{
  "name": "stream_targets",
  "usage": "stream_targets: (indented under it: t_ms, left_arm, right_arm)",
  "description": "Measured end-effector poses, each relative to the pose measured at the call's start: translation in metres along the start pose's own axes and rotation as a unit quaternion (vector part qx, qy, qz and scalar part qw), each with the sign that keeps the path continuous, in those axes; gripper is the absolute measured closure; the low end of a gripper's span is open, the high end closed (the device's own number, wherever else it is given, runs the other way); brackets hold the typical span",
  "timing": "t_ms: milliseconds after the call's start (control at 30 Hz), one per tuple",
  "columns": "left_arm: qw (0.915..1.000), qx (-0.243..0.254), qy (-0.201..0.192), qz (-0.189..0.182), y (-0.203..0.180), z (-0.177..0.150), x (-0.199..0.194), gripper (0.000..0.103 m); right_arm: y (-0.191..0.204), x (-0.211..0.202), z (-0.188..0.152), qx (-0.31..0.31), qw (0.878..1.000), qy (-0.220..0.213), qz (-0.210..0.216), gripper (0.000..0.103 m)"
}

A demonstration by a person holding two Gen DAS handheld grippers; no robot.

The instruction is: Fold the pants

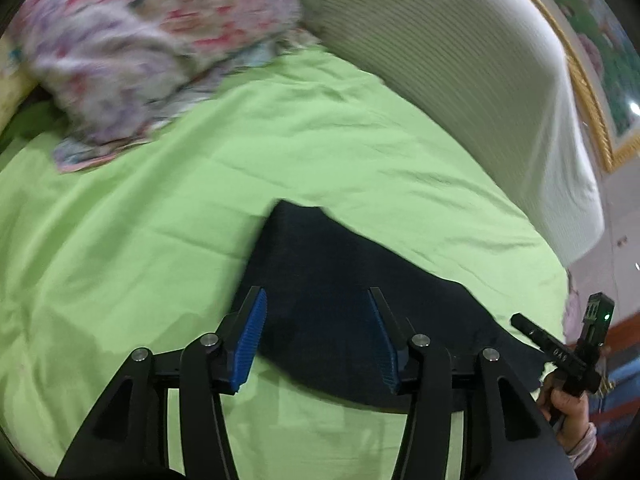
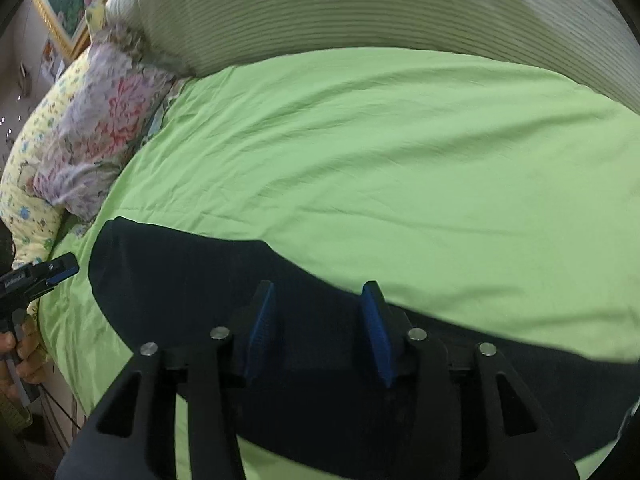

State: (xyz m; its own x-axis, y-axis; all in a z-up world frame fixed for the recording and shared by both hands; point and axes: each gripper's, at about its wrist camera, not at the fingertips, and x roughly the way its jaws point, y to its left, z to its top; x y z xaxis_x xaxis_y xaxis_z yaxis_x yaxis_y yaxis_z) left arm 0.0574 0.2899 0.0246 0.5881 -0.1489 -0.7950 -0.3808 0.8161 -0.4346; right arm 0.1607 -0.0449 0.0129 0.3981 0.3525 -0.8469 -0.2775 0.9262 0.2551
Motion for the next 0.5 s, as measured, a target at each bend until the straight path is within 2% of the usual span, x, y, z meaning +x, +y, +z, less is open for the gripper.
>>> stream_targets:
  t_ms: [233, 500]
  left_arm:
    - [0.9967, 0.062, 0.038, -0.035, -0.065, -0.009, 0.022, 0.048]
    - [0.9853, 0.133, 0.085, -0.065, -0.136, -0.035, 0.048, 0.044]
  right_arm:
    - [-0.031, -0.032, -0.036, 0.059, 0.998, -0.019, -0.010, 0.056]
    - [-0.077, -0.064, -0.084, 0.135, 0.990, -0.030, -0.031, 0.056]
